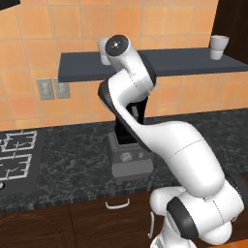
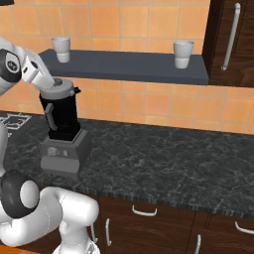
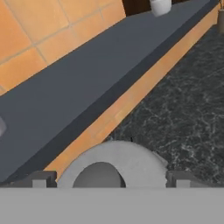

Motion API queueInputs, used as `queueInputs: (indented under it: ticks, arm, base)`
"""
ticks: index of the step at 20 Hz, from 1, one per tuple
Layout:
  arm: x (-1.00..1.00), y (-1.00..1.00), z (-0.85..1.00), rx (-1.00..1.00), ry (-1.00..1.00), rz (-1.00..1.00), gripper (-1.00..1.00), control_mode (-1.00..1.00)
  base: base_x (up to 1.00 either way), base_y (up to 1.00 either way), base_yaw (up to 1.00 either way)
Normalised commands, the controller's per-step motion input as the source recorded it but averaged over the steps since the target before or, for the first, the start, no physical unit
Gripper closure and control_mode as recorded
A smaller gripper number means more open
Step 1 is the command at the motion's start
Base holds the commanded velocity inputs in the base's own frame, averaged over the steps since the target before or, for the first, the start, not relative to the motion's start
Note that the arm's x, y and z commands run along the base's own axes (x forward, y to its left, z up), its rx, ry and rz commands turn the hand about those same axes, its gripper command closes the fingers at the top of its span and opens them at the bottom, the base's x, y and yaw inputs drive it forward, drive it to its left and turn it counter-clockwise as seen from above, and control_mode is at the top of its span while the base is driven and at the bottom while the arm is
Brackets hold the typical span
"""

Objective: Close the lid blender by securely placing the lid on top.

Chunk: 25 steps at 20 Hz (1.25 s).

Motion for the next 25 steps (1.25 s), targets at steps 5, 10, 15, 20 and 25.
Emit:
queueInputs:
  ticks: [5,10,15,20,25]
  arm:
    - [-0.44,-0.31,0.19,0.04,-0.12,0.0,-1.0,-1.0]
    - [-0.62,-0.97,0.0,0.12,-0.16,0.0,-1.0,-1.0]
    - [-0.4,-0.96,-0.04,0.11,-0.11,0.0,-1.0,-1.0]
    - [-0.04,-0.54,-0.04,0.0,0.0,0.0,-1.0,-1.0]
    - [-0.07,-0.35,-0.07,0.0,0.0,0.0,-1.0,-1.0]
  base:
    - [0.0,0.0,0.0]
    - [0.0,0.0,0.0]
    - [0.0,0.0,0.0]
    - [0.0,0.0,0.0]
    - [0.0,0.0,0.0]
